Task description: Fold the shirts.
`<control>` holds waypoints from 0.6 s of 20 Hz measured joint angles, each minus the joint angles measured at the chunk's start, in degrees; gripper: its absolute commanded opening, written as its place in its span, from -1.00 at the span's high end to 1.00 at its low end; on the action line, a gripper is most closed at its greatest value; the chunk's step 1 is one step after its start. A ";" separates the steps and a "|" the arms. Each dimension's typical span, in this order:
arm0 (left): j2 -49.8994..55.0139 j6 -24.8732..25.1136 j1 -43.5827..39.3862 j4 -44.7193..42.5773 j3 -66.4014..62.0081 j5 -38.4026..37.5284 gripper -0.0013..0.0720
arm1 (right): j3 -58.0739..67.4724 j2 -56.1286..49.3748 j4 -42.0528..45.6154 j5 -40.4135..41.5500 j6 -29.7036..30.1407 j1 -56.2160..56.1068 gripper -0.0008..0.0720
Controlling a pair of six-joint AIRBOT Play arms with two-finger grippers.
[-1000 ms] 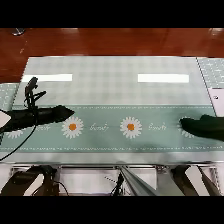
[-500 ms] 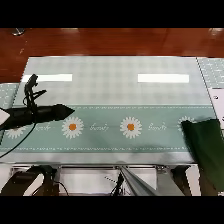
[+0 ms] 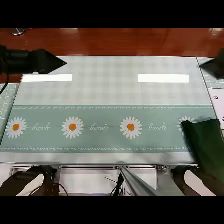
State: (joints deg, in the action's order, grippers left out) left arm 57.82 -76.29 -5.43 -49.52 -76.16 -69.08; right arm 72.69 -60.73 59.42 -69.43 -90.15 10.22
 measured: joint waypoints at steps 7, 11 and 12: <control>1.18 -18.08 -11.43 -29.24 14.67 4.00 0.90 | -8.44 -8.46 27.63 2.34 -10.12 -19.39 0.93; 1.36 -22.45 -11.41 -32.65 21.40 7.82 0.90 | -9.57 -9.51 31.78 1.51 -11.32 -17.68 0.93; 1.36 -22.45 -11.37 -33.14 22.01 8.28 0.90 | -9.70 -9.60 32.24 1.16 -11.41 -17.38 0.93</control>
State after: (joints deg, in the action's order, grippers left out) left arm 59.18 -98.74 -16.80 -82.65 -54.15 -60.80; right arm 62.98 -70.32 91.66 -68.27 -101.56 -7.16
